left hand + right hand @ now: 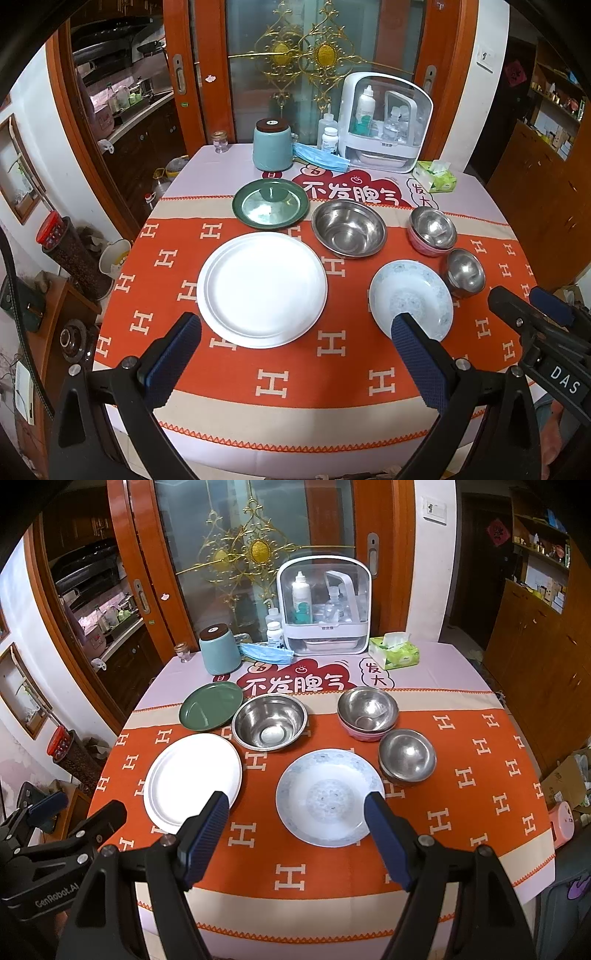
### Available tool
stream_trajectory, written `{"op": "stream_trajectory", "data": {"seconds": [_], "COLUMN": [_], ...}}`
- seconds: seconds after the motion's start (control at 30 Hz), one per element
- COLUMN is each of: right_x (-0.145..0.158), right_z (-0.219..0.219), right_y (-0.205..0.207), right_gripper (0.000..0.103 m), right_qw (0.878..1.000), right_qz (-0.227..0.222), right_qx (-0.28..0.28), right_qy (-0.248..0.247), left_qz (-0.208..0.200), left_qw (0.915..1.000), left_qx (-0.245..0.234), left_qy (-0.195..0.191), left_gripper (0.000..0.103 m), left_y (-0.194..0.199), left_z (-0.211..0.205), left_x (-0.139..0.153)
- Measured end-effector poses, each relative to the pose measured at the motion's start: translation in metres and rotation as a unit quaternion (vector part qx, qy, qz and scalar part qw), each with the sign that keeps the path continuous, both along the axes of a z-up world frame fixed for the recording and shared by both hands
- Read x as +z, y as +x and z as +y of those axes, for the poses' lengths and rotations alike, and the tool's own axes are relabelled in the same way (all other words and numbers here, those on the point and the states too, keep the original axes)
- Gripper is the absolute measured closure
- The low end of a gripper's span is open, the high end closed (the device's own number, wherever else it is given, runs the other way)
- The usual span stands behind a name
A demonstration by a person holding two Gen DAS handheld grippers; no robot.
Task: Organize plates and bowls
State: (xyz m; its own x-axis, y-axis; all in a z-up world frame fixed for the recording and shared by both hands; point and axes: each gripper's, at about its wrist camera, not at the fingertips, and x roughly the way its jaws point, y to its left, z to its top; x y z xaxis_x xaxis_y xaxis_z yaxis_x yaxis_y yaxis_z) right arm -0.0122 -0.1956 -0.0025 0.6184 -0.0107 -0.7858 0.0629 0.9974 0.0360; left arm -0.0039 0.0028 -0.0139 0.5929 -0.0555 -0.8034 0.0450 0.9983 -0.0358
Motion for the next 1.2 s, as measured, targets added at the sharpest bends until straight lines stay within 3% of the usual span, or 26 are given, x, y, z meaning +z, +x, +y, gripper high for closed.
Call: {"op": "stream_trajectory", "data": {"seconds": [0.4, 0.63, 1.2], "right_x": [-0.005, -0.009, -0.024], "right_z": [0.017, 0.024, 0.060], "right_y": [0.006, 0.013, 0.039], "right_gripper": [0.027, 0.027, 0.027], "right_qw": [1.000, 1.000, 0.999], "right_qz": [0.009, 0.014, 0.028], "right_qx": [0.008, 0.003, 0.011], "right_qy": [0.001, -0.004, -0.023], "left_qz": [0.002, 0.001, 0.026], "left_qw": [0.9999, 0.9994, 0.9994], "left_qx": [-0.010, -0.024, -0.018], "left_qy": [0.001, -0.027, -0.013], "left_gripper": [0.001, 0.001, 0.001], "left_y": [0.010, 0.019, 0.050], "left_z": [0.010, 0.023, 0.059], "left_x": [-0.005, -0.010, -0.025]}}
